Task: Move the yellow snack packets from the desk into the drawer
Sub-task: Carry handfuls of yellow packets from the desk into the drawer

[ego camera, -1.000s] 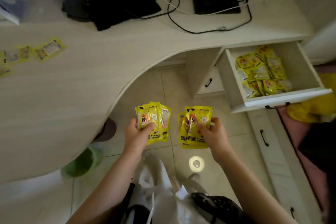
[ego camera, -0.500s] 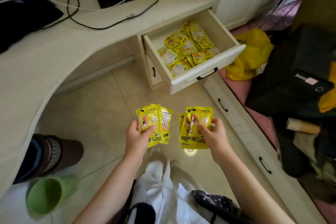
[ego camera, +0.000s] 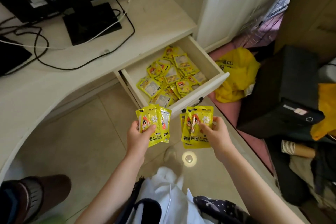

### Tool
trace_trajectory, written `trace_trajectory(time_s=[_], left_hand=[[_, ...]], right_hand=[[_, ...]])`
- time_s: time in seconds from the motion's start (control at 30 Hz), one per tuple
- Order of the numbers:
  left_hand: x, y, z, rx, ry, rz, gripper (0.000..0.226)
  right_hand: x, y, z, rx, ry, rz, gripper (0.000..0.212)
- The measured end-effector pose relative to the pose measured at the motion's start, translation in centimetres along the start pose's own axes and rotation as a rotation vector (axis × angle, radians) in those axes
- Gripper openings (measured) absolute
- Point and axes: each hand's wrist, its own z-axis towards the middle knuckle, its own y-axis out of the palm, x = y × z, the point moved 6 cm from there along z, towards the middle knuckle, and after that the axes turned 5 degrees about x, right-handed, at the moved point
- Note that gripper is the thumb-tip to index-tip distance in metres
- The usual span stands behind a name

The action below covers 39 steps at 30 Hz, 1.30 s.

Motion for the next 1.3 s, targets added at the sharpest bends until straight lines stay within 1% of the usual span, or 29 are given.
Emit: trace_trajectory(time_s=[0.13, 0.27, 0.47, 0.6, 0.73, 0.83, 0.93, 1.03, 1.1, 1.17, 1.27, 1.3], left_hand=[[3.3, 2.4, 3.6, -0.003, 0.008, -0.008, 0.018], [5.6, 4.6, 6.4, 0.014, 0.012, 0.009, 0.019], [7.4, 7.6, 8.8, 0.084, 0.0, 0.009, 0.017], [7.4, 9.3, 10.1, 0.152, -0.056, -0.012, 0.019], [7.1, 11.2, 10.8, 0.246, -0.144, -0.102, 0.027], [6.7, 12.4, 11.5, 0.32, -0.215, -0.175, 0.018], [5.7, 13.4, 12.7, 0.372, -0.304, -0.248, 0.016], [4.9, 13.9, 14.6, 0.41, -0.372, -0.306, 0.029], [4.3, 13.9, 16.2, 0.427, -0.414, -0.327, 0.034], [4.0, 13.7, 18.1, 0.436, -0.437, -0.345, 0.031], [3.7, 13.2, 21.7, 0.458, -0.432, -0.368, 0.023], [3.6, 13.0, 22.9, 0.464, -0.435, -0.371, 0.023]], right_hand=[[-4.2, 0.4, 3.9, -0.001, -0.036, 0.017, 0.028], [-6.8, 0.7, 7.5, 0.003, -0.035, 0.03, 0.026], [-10.3, 1.5, 12.7, -0.061, -0.039, -0.021, 0.026], [-12.4, 2.2, 16.6, -0.126, -0.04, -0.09, 0.027], [-14.8, 3.0, 20.1, -0.235, -0.066, -0.159, 0.02], [-16.3, 3.8, 22.6, -0.305, -0.076, -0.242, 0.019], [-16.8, 5.0, 25.0, -0.355, -0.052, -0.289, 0.022], [-16.8, 7.0, 27.4, -0.38, -0.007, -0.316, 0.021], [-16.4, 8.8, 28.9, -0.38, 0.047, -0.311, 0.022], [-15.8, 10.9, 30.4, -0.371, 0.119, -0.308, 0.022], [-15.1, 14.6, 32.4, -0.368, 0.145, -0.316, 0.005], [-15.1, 15.9, 33.0, -0.361, 0.148, -0.32, 0.005]])
